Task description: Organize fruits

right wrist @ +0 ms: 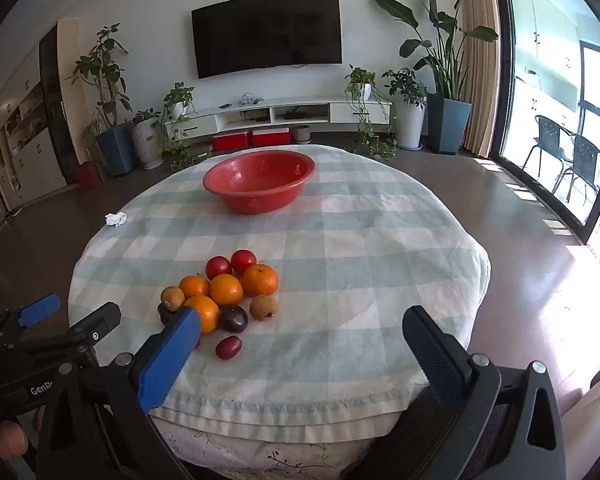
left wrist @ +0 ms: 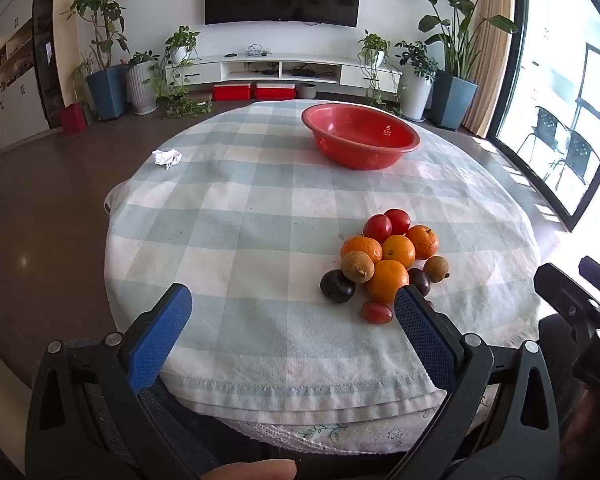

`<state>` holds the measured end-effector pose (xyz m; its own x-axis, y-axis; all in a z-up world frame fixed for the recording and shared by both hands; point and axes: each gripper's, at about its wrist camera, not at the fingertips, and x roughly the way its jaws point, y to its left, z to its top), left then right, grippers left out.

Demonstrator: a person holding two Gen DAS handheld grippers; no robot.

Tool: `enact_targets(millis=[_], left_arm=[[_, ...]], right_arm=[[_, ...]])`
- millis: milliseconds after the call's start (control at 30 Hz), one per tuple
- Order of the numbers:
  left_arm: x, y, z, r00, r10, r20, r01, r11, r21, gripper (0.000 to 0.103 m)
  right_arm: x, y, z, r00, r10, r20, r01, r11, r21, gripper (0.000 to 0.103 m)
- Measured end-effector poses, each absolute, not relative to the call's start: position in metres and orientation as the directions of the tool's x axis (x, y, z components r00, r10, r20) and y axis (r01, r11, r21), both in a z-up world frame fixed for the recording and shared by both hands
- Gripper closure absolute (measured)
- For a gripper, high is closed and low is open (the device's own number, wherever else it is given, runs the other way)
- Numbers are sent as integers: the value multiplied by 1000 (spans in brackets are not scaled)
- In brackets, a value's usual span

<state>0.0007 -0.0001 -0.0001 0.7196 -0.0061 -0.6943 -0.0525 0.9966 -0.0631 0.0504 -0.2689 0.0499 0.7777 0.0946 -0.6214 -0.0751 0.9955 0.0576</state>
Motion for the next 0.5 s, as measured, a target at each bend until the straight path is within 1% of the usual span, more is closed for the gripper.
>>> enact_targets(millis=[33, 500], left_arm=[[0, -1, 0, 727, 7, -686, -57, 997, -50, 0], [0, -4, -1, 725, 3, -689, -53, 997, -51, 0]], right_arm=[[50, -269, 50, 778, 95, -621, -75, 995, 58, 0], [49, -271, 45, 773, 93, -628, -75, 996, 56, 0]])
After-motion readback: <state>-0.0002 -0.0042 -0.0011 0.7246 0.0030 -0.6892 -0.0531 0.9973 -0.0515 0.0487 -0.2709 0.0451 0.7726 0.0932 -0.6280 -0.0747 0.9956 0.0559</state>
